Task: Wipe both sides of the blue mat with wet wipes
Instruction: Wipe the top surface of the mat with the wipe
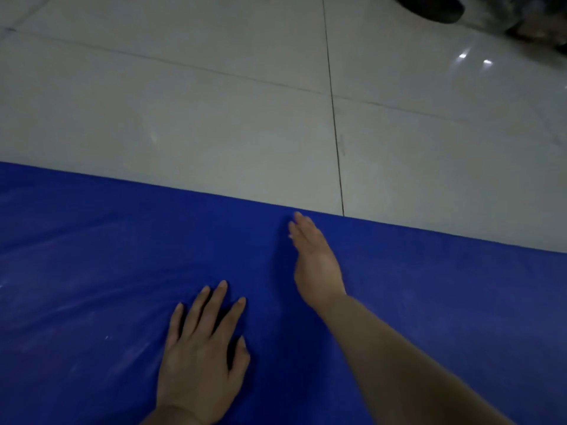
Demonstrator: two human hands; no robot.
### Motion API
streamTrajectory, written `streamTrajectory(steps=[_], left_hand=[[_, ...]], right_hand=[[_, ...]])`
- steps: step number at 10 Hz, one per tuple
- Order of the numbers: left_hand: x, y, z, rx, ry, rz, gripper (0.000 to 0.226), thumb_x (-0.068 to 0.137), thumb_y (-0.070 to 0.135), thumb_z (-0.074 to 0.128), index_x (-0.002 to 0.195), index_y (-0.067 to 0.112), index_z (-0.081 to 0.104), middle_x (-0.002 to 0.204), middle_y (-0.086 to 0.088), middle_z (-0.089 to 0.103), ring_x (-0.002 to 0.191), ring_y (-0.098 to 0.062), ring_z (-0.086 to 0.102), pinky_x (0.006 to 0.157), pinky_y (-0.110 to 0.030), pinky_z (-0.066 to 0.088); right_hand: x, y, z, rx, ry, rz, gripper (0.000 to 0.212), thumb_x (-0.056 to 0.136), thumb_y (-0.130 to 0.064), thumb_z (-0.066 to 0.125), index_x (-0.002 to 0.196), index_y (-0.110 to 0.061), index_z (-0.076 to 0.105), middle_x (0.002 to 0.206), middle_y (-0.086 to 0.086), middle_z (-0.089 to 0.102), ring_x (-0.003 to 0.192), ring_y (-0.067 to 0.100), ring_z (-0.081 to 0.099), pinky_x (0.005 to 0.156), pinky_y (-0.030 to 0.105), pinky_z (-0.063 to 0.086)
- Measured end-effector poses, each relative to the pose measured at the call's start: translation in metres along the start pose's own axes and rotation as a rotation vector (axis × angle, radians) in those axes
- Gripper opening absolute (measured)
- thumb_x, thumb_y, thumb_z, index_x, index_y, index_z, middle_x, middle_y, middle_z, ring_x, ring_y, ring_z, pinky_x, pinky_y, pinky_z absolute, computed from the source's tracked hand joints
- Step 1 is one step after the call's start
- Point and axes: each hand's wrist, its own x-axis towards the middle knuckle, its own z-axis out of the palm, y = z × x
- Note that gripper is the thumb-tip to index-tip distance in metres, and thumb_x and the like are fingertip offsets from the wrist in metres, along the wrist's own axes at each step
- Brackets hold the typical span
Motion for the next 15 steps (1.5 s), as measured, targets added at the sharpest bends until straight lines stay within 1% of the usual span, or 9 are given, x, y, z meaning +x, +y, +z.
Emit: streamTrajectory(steps=[1,3,4,6,8,11,12,13,15], left_hand=[[-0.001,-0.002,0.001,0.018,-0.004,0.004,0.055,0.081,0.041,0.039,0.128,0.023,0.061,0.147,-0.005,0.045,0.135,-0.024,0.036,0.113,-0.044,0.012],[-0.001,0.0,0.004,0.071,0.007,-0.012,0.055,0.082,0.042,0.038,0.129,0.024,0.061,0.148,-0.005,0.044,0.136,-0.024,0.035,0.112,-0.048,0.016],[0.0,0.001,0.003,0.085,0.008,-0.016,0.055,0.081,0.041,0.039,0.129,0.025,0.061,0.148,-0.004,0.044,0.136,-0.025,0.036,0.11,-0.048,0.017],[0.0,0.0,0.001,0.093,-0.01,-0.012,0.055,0.08,0.041,0.04,0.128,0.026,0.06,0.148,-0.004,0.043,0.136,-0.024,0.036,0.112,-0.046,0.013],[0.001,0.001,0.003,0.093,0.02,-0.009,0.054,0.083,0.04,0.037,0.129,0.024,0.061,0.147,-0.005,0.044,0.136,-0.024,0.035,0.109,-0.049,0.02],[0.001,0.0,0.003,0.115,0.032,-0.006,0.055,0.085,0.039,0.035,0.132,0.023,0.058,0.148,-0.006,0.043,0.136,-0.025,0.035,0.111,-0.049,0.019],[0.002,0.001,0.003,0.112,0.053,-0.003,0.055,0.085,0.038,0.035,0.131,0.021,0.059,0.147,-0.007,0.044,0.136,-0.026,0.035,0.111,-0.05,0.019],[0.001,0.001,0.004,0.116,0.062,-0.004,0.055,0.085,0.038,0.034,0.131,0.021,0.059,0.148,-0.007,0.044,0.136,-0.026,0.035,0.111,-0.049,0.018],[0.002,0.002,0.005,0.129,0.054,-0.015,0.056,0.085,0.038,0.033,0.132,0.021,0.058,0.149,-0.007,0.042,0.137,-0.026,0.034,0.112,-0.049,0.017]], right_hand=[[0.02,0.014,-0.015,-0.147,-0.141,-0.102,0.074,0.087,0.013,0.036,0.151,-0.014,0.012,0.159,-0.004,-0.001,0.146,0.012,0.0,0.113,0.016,-0.003],[-0.009,0.09,-0.051,-0.125,0.047,0.432,0.066,0.084,0.013,0.042,0.146,-0.006,0.028,0.156,0.005,0.022,0.141,0.021,0.024,0.112,0.03,0.026],[0.005,0.06,-0.031,-0.122,0.08,0.366,0.056,0.086,0.008,0.044,0.14,-0.004,0.037,0.149,0.009,0.031,0.134,0.026,0.032,0.102,0.021,0.028],[0.019,-0.003,-0.01,-0.151,-0.114,-0.015,0.067,0.092,0.005,0.039,0.151,-0.01,0.011,0.159,0.001,-0.004,0.146,0.016,-0.003,0.118,0.025,0.01],[-0.012,0.067,-0.042,-0.077,0.041,0.315,0.069,0.085,0.015,0.041,0.148,-0.008,0.026,0.158,0.001,0.015,0.145,0.016,0.015,0.115,0.027,0.022],[-0.043,-0.001,0.01,-0.041,-0.026,0.07,0.072,0.09,0.007,0.037,0.15,-0.008,0.0,0.158,0.003,-0.011,0.145,0.016,-0.01,0.113,0.02,-0.012],[-0.063,0.043,-0.01,-0.183,-0.003,0.206,0.068,0.092,0.002,0.034,0.149,-0.001,-0.002,0.158,0.01,-0.011,0.146,0.023,-0.011,0.118,0.03,-0.005],[-0.081,0.064,-0.02,-0.024,0.159,0.389,0.065,0.083,0.011,0.046,0.145,0.0,0.027,0.156,0.013,0.018,0.144,0.026,0.015,0.117,0.034,0.016],[-0.088,-0.007,0.016,0.001,0.128,0.139,0.074,0.075,0.011,0.06,0.143,-0.007,0.037,0.152,0.007,0.031,0.141,0.018,0.027,0.115,0.022,0.019]])
